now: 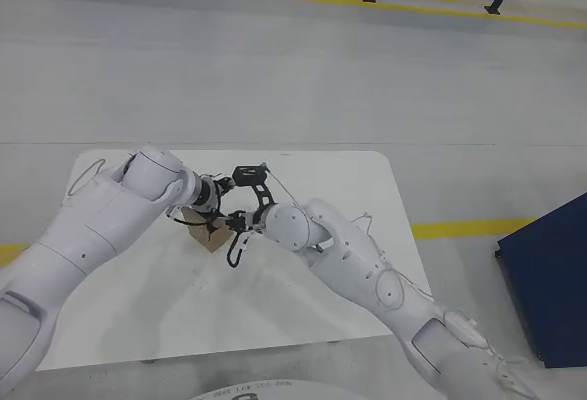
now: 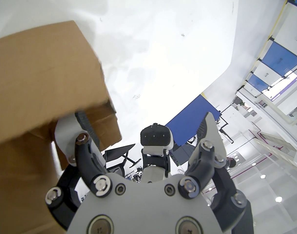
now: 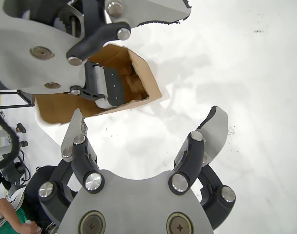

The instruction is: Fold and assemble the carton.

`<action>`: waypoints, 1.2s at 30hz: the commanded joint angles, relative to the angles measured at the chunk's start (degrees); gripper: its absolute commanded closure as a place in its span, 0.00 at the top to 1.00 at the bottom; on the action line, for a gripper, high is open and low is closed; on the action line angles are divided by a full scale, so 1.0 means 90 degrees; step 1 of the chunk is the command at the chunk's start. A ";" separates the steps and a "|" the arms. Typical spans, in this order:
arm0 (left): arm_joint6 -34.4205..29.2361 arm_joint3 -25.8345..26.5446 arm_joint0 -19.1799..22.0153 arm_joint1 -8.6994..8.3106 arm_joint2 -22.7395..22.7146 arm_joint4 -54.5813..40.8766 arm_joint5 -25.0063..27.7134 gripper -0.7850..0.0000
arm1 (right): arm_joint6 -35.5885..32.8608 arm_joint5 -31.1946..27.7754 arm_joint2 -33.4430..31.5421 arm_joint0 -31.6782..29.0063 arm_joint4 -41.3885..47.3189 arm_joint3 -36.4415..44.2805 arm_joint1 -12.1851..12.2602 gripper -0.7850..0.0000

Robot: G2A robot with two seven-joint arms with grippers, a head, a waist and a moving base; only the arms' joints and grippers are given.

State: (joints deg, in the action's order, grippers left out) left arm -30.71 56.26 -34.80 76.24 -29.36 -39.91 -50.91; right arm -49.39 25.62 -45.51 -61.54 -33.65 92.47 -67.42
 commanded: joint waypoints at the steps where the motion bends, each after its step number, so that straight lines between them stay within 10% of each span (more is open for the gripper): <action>1: -0.0116 0.0001 -0.0001 0.0001 -0.0010 0.0022 -0.0005 1.00 | -0.0067 0.0049 0.0047 0.0064 -0.0030 -0.0067 -0.0026 1.00; 15: -0.1686 0.1097 -0.0194 -0.0718 -0.1548 -0.0086 0.0560 1.00 | -0.0797 -0.1611 -0.1399 -0.0826 0.0766 0.0751 0.0351 1.00; 28: -0.3048 0.3732 -0.3290 -0.2026 -0.4721 0.0643 0.0531 1.00 | -0.0700 -0.2378 -0.2493 -0.1548 0.1354 0.1099 0.0580 1.00; 36: -0.2752 0.3360 -0.3765 -0.2137 -0.4650 0.1203 0.1113 1.00 | -0.0476 -0.2213 -0.2337 -0.1460 0.1263 0.1062 0.0558 1.00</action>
State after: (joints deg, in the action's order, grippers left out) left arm -55.42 87.28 -69.00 56.87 -72.17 -29.20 -41.76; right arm -53.87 5.47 -66.71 -74.79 -22.15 102.09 -62.36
